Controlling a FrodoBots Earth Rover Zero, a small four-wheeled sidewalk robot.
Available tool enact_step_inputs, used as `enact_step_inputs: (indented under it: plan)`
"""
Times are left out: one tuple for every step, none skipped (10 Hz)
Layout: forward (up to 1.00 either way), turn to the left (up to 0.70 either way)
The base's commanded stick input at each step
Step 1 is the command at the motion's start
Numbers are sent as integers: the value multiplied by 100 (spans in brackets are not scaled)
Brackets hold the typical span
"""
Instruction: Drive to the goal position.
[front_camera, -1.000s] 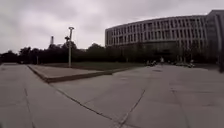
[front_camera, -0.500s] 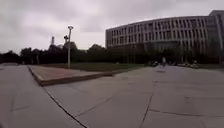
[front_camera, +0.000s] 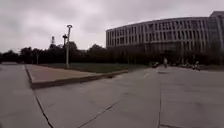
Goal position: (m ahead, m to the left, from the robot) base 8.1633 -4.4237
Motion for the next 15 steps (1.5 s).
enact_step_inputs:
  plan:
    - [70,-16]
    - [70,-35]
    - [70,-35]
    - [70,-35]
    - [70,-35]
    - [70,-35]
    - [70,-35]
    - [70,-26]
    - [70,-4]
    - [70,0]
    - [70,0]
    - [70,0]
    - [70,0]
    - [70,0]
    - [70,0]
